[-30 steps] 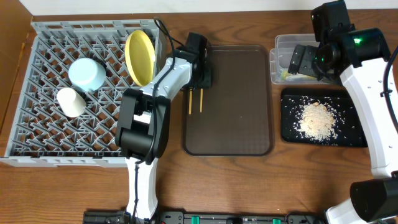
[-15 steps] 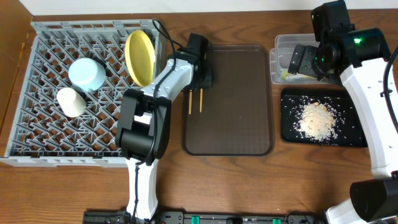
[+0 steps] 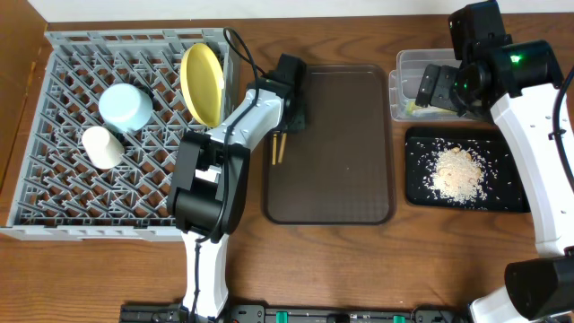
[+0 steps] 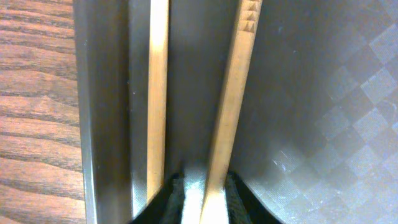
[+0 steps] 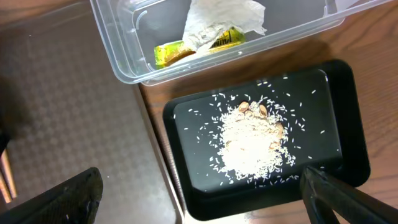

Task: Sort waste into correct bins and load items into the dishwasher
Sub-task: 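Grasp one wooden chopstick on the brown tray with the left gripper, then lift the chopstick and carry it left to the rack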

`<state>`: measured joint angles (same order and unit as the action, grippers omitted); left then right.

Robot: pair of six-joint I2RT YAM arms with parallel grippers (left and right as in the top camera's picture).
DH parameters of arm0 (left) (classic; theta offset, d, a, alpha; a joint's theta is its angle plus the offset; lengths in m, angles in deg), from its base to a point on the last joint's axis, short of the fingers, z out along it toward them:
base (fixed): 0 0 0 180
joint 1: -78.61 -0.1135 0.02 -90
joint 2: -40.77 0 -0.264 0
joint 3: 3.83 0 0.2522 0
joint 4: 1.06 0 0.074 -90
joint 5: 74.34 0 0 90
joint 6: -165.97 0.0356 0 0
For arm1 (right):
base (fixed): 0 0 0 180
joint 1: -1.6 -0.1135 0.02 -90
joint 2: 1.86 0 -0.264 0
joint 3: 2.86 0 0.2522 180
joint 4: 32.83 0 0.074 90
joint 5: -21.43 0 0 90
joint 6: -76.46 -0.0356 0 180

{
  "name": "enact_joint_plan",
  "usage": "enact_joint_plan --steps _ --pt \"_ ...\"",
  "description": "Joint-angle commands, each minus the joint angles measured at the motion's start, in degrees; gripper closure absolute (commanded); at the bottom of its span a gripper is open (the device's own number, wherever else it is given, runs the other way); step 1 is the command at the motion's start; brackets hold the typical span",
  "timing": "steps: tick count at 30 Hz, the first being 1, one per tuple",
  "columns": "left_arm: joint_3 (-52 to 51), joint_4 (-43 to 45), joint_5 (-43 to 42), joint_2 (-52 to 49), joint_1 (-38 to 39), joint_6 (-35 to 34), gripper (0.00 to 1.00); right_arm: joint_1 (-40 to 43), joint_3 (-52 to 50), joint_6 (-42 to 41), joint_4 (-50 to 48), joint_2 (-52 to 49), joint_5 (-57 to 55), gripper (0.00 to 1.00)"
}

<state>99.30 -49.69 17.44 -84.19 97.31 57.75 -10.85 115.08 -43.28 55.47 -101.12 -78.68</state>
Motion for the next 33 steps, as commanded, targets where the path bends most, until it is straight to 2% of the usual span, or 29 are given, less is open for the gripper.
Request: enact_joint_plan --steps 1,3,13,21,27,33 --pt "-5.4 -2.0 1.8 -5.2 0.4 -0.1 0.89 0.1 0.2 -0.4 0.0 0.6 -0.6 0.01" --pt "-5.4 -2.6 1.8 -5.2 0.7 0.0 0.92 0.1 0.2 -0.4 0.0 0.6 -0.6 0.01" --pt "-5.0 -7.2 -1.0 -2.7 0.9 0.5 0.92 0.1 0.2 -0.4 0.0 0.6 -0.6 0.01" --pt "-4.9 -7.7 -10.3 9.2 -0.2 0.5 0.92 0.1 0.2 -0.4 0.0 0.6 -0.6 0.01" --pt "-4.9 -9.5 -10.1 17.9 -0.5 0.6 0.92 0.1 0.2 -0.4 0.0 0.6 -0.6 0.01" --pt "-4.9 -10.2 -8.4 22.8 -3.4 5.4 0.92 0.1 0.2 -0.4 0.0 0.6 -0.6 0.01"
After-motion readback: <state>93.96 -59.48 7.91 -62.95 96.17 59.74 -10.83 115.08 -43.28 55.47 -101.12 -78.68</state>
